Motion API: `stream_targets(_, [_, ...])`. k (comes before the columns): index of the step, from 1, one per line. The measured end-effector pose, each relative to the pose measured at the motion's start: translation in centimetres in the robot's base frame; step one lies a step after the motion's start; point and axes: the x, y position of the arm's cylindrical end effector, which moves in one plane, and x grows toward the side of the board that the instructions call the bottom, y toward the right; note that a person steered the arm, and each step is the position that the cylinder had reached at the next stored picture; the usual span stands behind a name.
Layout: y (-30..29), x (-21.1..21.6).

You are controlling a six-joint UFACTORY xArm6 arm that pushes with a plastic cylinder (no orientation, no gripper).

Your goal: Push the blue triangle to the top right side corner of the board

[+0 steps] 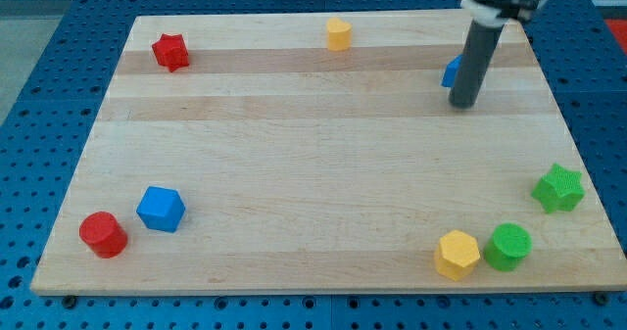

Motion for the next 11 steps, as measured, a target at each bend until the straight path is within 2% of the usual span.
stream_targets(1, [0.0,-4.6])
stream_targets(5, [-2.3,-3.4])
stream_targets(8, [-2.4,-6.4])
stream_targets(11, [-0.3,-7.1])
